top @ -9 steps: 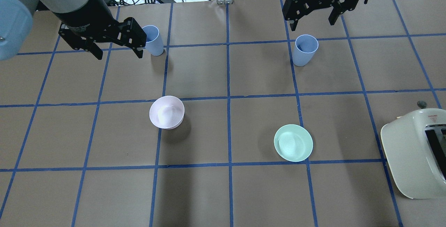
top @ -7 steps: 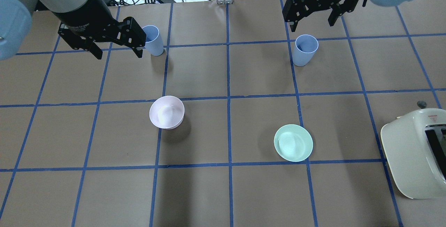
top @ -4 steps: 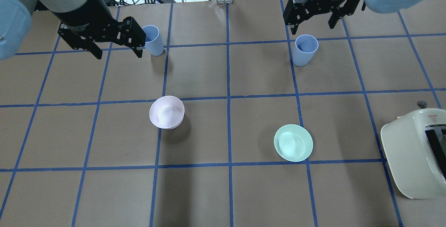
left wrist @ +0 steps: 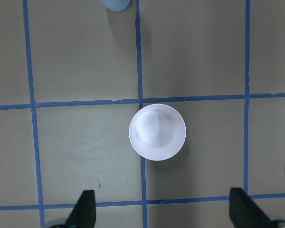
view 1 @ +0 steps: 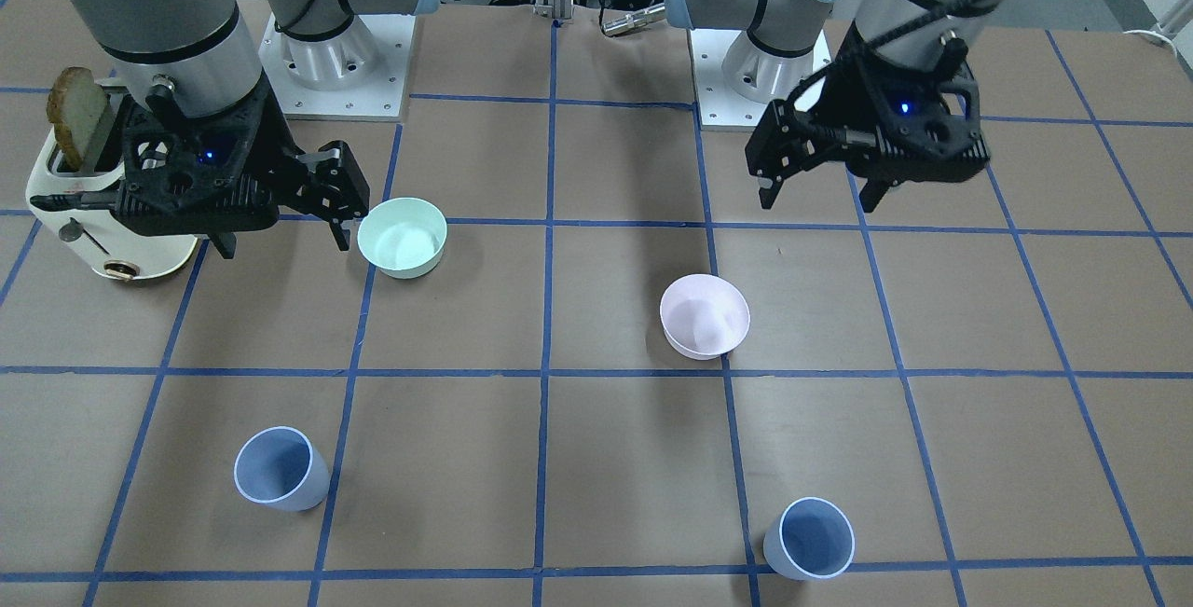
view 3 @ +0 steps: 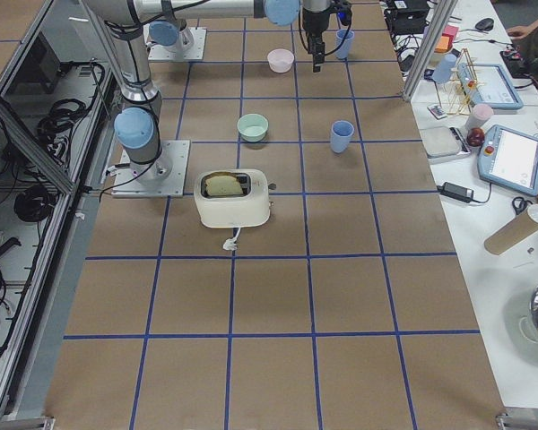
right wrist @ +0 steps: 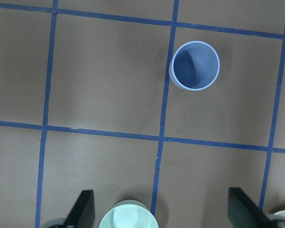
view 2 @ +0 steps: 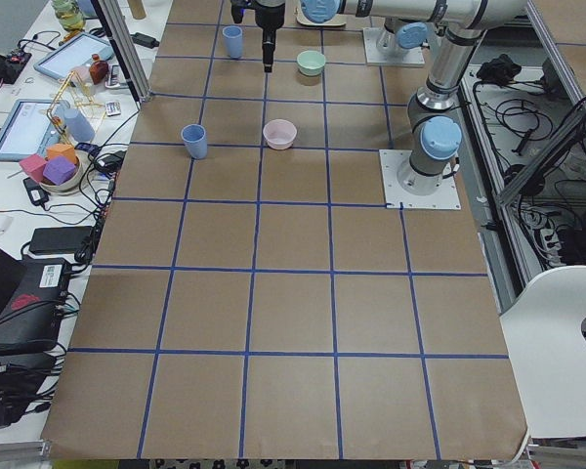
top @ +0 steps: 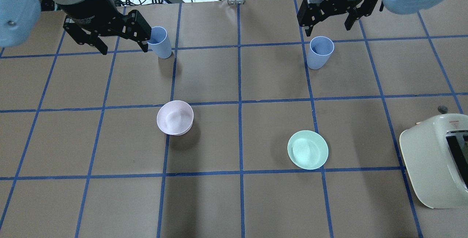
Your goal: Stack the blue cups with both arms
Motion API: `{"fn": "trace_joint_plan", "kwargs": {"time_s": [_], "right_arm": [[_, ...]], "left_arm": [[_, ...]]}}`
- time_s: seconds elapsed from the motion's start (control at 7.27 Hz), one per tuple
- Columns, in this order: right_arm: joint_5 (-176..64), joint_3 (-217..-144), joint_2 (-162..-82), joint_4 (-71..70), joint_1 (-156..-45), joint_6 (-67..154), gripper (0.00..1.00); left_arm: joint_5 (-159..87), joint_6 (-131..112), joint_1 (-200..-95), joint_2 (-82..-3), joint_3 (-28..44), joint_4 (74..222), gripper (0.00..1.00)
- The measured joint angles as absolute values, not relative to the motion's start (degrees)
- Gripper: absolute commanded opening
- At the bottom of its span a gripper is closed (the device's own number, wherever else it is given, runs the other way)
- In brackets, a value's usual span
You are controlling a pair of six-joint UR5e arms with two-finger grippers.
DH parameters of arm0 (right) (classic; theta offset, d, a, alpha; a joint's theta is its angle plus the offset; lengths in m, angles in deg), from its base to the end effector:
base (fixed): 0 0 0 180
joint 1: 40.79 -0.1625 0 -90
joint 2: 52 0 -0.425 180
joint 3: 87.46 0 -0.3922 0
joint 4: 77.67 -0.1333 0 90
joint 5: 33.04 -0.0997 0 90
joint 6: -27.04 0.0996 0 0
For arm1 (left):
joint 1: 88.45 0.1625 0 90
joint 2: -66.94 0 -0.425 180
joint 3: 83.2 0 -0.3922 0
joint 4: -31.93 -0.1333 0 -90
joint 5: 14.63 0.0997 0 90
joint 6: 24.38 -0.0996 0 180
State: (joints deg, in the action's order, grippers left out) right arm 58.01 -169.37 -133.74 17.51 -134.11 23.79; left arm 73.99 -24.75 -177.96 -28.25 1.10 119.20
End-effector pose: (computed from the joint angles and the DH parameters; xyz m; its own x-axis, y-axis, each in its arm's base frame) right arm 0.1638 -0.5527 0.4914 -0.9934 -0.1126 0.0232 -0.1142 0.9897 -0.0862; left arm -0.1311 -0.5369 0.4955 -0.9997 -0.0007 0.0237 -0.0021 0.9984 -0.0567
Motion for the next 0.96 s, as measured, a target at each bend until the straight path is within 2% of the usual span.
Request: {"fn": "trace_joint_plan", "kwargs": {"time_s": [0.69,0.96], "right_arm": [[58.0,-169.38,-133.74,17.3,-133.64,23.87,1.0],[57.94,-169.4,-133.74,17.13,-133.47,23.87,1.0]], "left_arm": [[74.02,-33.7,-177.73,-53.26,-8.28,100.48,0.97],[74.13,-37.42,-177.75,-58.36,-9.68,96.6,0.75]]}}
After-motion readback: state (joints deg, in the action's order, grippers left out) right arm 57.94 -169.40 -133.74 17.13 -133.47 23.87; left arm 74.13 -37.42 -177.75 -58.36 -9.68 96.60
